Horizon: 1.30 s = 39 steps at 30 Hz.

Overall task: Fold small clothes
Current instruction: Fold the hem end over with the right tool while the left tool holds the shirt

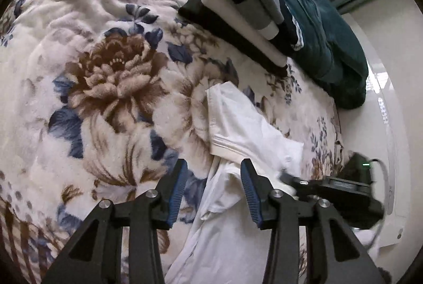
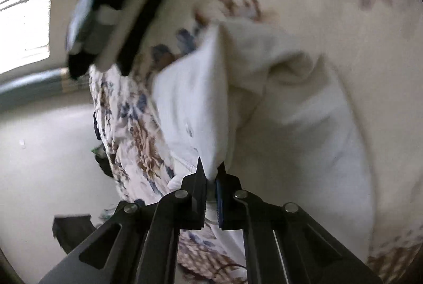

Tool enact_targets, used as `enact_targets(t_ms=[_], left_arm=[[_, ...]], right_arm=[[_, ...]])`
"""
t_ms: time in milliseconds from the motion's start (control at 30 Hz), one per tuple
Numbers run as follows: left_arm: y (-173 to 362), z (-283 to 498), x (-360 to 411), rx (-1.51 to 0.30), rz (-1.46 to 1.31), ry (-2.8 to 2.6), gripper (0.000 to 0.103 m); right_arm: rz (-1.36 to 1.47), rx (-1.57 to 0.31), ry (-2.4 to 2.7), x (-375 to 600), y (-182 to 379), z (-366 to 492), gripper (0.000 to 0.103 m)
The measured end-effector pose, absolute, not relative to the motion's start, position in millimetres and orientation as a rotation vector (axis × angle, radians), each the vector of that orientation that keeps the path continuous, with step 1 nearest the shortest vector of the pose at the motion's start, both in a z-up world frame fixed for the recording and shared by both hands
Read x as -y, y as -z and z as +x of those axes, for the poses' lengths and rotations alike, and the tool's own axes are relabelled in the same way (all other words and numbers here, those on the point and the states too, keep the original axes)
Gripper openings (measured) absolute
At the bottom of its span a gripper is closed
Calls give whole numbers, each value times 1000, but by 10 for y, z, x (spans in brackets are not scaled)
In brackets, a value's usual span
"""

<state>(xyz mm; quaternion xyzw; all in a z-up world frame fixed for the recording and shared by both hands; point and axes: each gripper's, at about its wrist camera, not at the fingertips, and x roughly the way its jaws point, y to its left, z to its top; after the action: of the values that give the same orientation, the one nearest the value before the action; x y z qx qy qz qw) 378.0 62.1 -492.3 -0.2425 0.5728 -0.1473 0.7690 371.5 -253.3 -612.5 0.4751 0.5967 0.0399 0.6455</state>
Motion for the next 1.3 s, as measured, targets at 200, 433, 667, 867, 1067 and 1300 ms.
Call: enact_targets(t_ms=[200,433,667,867,1067,1300], left_arm=[[5013,3706,-522,-1300,-512,358,39],[5088,3756,-432,-1316,-526,356,39],[5069,3826,-458,-1319,-483,336,39],[5029,3794,-439,-1328,-465,357,39],[5121,3775,-327,-1359,-490,377,55],[5102,3823,-134,-1362,-497,417,55]], right_arm=[[966,-1395,-62,2806,5885,3334,3],[1180,-1350,-87,3021,6188,3177,31],[1267,-1319,-136,2619,6538,3653,6],[1120,-1291,-94,2633,6087,3456,3],[1055,-1344,4,2920,6036,3055,3],[972,-1446,81,3059,6316,2911,3]])
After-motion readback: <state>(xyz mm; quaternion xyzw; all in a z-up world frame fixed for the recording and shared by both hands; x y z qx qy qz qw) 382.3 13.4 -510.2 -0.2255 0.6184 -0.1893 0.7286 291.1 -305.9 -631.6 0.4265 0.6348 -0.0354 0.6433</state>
